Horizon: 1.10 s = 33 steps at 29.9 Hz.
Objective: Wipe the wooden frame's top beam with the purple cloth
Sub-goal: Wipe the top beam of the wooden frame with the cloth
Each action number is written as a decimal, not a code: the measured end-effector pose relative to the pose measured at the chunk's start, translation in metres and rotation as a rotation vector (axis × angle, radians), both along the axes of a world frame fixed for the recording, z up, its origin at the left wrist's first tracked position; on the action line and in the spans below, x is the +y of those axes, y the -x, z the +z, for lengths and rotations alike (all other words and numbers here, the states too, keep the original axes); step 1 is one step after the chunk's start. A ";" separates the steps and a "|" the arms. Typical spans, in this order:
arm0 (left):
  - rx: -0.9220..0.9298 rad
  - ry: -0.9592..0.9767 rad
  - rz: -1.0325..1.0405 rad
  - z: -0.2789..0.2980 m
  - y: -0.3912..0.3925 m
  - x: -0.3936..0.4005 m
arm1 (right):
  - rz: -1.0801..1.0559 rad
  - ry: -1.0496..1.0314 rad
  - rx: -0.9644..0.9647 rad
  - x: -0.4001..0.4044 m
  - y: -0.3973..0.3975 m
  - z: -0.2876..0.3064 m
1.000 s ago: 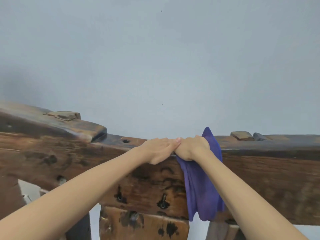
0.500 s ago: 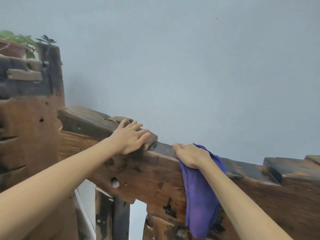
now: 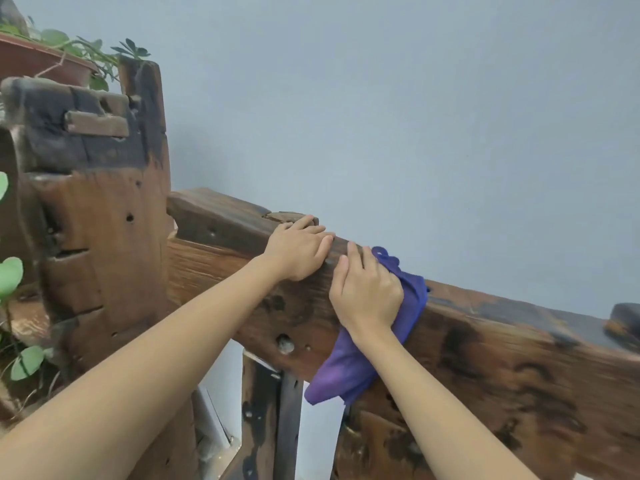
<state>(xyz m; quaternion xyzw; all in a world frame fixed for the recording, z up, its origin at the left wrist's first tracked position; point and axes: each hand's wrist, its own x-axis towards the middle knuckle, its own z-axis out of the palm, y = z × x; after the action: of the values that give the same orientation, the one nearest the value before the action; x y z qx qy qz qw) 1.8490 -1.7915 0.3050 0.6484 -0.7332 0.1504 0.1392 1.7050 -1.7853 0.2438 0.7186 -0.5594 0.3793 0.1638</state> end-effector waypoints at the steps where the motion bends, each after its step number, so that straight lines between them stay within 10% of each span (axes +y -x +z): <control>1: -0.002 0.016 0.007 0.000 0.001 0.000 | 0.031 0.064 0.027 -0.001 0.003 -0.007; 14: 0.064 0.027 0.350 -0.019 0.082 0.009 | 0.347 0.178 0.791 0.005 0.093 -0.100; 33: 0.191 -0.134 -0.544 -0.037 0.312 0.010 | 0.362 0.132 1.245 0.031 0.403 -0.077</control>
<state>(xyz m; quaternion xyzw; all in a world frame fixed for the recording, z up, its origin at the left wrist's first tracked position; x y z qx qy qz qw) 1.5367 -1.7816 0.2679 0.4470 -0.8720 -0.0028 0.1994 1.3025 -1.7546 0.1672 0.8753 -0.2056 -0.0527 0.4346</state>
